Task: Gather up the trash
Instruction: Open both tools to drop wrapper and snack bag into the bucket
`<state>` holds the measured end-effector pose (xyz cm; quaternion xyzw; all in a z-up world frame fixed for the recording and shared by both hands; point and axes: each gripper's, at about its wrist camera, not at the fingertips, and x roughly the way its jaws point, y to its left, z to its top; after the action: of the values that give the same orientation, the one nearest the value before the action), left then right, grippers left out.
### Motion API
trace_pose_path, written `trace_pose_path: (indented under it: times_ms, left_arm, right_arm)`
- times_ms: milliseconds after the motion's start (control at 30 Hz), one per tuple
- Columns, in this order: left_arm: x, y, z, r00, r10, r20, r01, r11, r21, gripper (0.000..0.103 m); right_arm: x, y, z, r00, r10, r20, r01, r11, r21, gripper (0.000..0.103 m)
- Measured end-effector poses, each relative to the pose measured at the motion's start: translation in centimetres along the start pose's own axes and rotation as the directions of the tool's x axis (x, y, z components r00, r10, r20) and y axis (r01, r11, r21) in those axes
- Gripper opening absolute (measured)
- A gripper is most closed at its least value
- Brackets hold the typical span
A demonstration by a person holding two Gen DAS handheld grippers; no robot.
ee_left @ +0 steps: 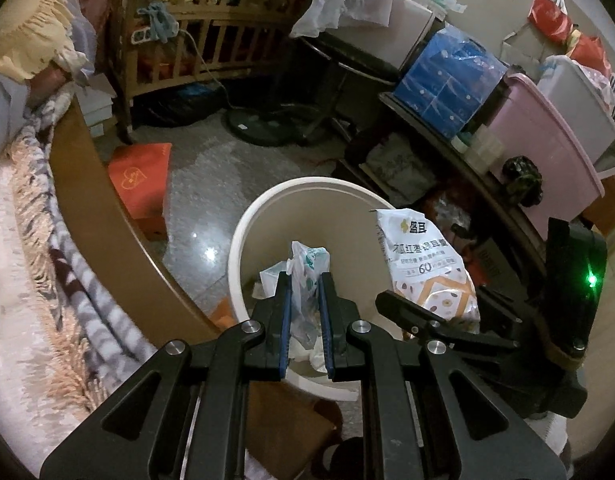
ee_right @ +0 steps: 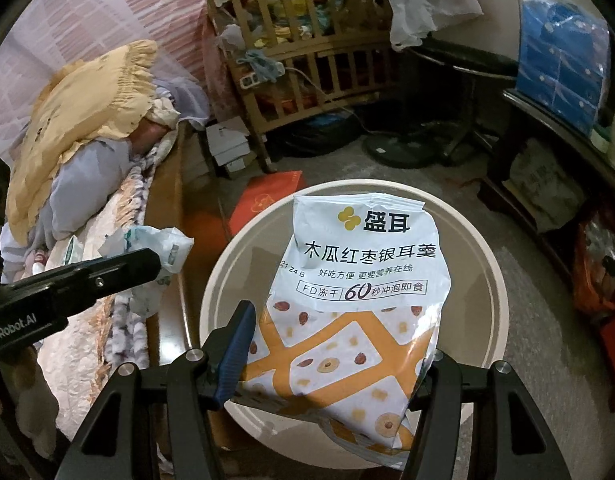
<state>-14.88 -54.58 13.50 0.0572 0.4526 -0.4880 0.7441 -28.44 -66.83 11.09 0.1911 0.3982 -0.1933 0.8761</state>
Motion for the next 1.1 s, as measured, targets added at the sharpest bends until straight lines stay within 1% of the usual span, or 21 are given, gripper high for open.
trace_pose_path:
  times_ms: [800, 1033, 1067, 1100]
  left_arm:
    - [2.7, -0.6, -0.2, 1.000, -0.009, -0.025, 0.009, 1.000, 0.006, 0.011]
    - [3.3, -0.5, -0.2, 0.998, -0.044, -0.034, 0.044, 0.999, 0.001, 0.012]
    - [3.3, -0.5, -0.3, 0.998, -0.048, -0.032, 0.048, 0.999, 0.001, 0.012]
    - [3.3, -0.5, -0.3, 0.998, -0.048, -0.030, 0.048, 0.999, 0.001, 0.013]
  right_arm:
    - [0.6, -2.1, -0.4, 0.999, -0.033, -0.032, 0.035, 0.998, 0.051, 0.059]
    - [1.0, -2.6, -0.5, 0.998, -0.039, -0.044, 0.042, 0.997, 0.071, 0.059]
    - [1.0, -2.7, -0.5, 0.998, -0.037, -0.045, 0.040, 0.996, 0.076, 0.061]
    - [0.9, -2.8, -0.5, 0.998, -0.035, -0.044, 0.039, 0.996, 0.082, 0.065]
